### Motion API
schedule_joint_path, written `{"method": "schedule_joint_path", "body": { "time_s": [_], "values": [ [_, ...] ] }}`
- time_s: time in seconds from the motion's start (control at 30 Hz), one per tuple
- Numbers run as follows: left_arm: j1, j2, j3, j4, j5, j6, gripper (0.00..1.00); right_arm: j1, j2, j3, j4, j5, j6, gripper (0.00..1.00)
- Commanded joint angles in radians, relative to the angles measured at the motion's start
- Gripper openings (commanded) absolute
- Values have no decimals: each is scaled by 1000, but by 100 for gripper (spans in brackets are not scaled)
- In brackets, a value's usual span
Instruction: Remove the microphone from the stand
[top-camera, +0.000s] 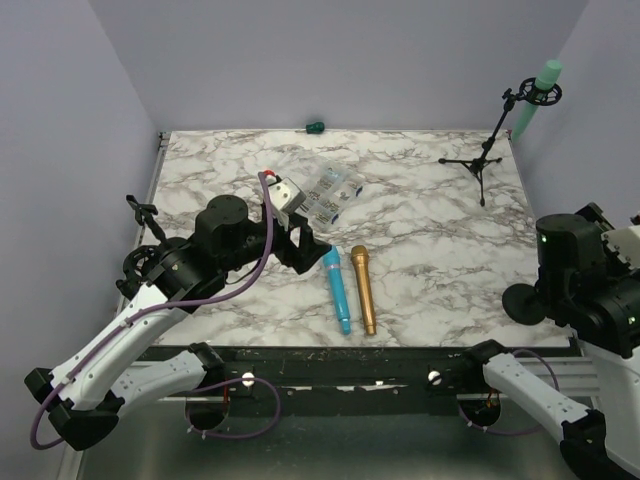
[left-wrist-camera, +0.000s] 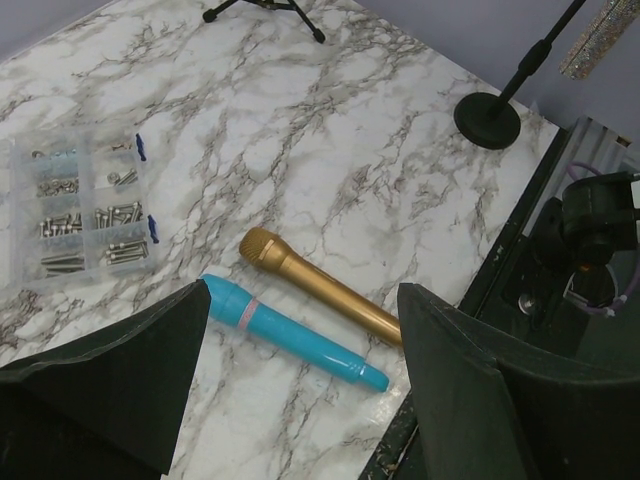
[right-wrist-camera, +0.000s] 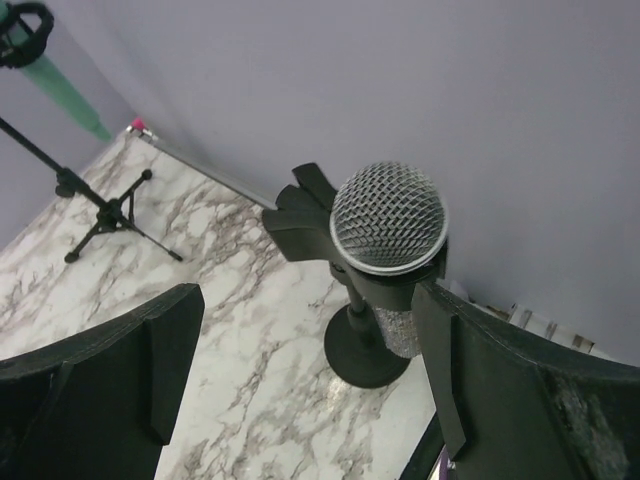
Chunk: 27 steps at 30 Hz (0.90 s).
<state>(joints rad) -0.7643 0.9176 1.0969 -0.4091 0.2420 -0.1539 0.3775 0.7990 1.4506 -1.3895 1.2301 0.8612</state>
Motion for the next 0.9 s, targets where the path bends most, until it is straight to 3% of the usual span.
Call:
{"method": "schedule_joint_path", "body": {
  "time_s": [0.0,0.63,0.87],
  "values": [
    [-22,-1,4,-15,-26,16,78,-2,-45,38,-29,156,-44,94],
    [-110,40,13,-52,-127,54,79,-2,18,-148,317,350,-275,92],
    [-123,13,0,-33,-130,47,79,-2,-57,-325,728,396,-623,94]
  ]
}}
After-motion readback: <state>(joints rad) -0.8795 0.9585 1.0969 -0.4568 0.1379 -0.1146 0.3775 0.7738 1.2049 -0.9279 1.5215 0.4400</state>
